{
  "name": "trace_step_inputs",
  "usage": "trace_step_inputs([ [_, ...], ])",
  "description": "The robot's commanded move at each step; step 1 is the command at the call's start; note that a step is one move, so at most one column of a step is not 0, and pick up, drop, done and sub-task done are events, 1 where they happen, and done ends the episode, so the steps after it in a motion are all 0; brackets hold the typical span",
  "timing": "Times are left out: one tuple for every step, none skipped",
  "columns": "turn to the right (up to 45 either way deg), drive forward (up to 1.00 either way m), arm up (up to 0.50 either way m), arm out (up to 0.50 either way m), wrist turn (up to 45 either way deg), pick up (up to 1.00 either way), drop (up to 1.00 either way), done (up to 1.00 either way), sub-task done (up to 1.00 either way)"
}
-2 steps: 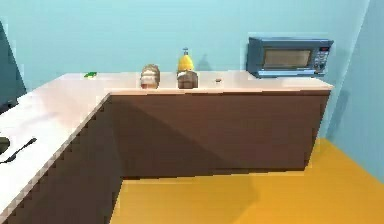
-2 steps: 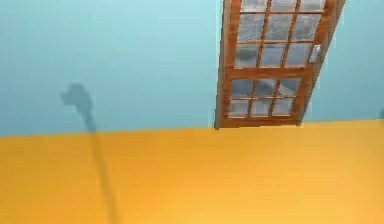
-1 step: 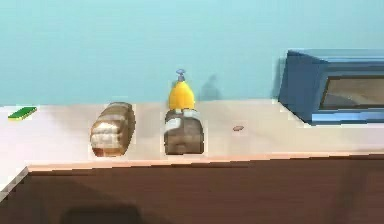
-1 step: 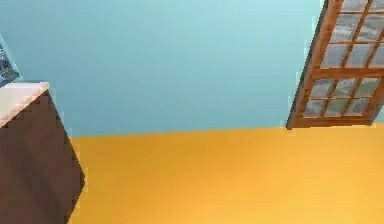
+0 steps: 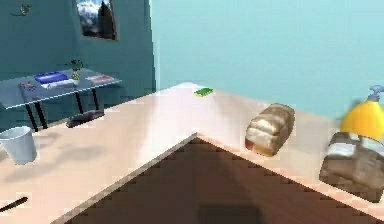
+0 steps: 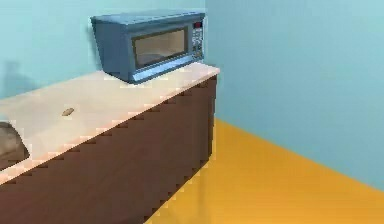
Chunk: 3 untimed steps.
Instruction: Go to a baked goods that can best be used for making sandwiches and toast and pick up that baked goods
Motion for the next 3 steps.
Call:
trace_step_inputs([
  [-45.0, 0.00, 0.00, 0.00, 0.0, 0.00, 0.00, 0.00, 0.00],
  [-18.0, 0.00, 0.00, 0.00, 0.0, 0.00, 0.00, 0.00, 0.00],
  [0.0, 0.00, 0.50, 0.00, 0.0, 0.00, 0.00, 0.00, 0.00],
])
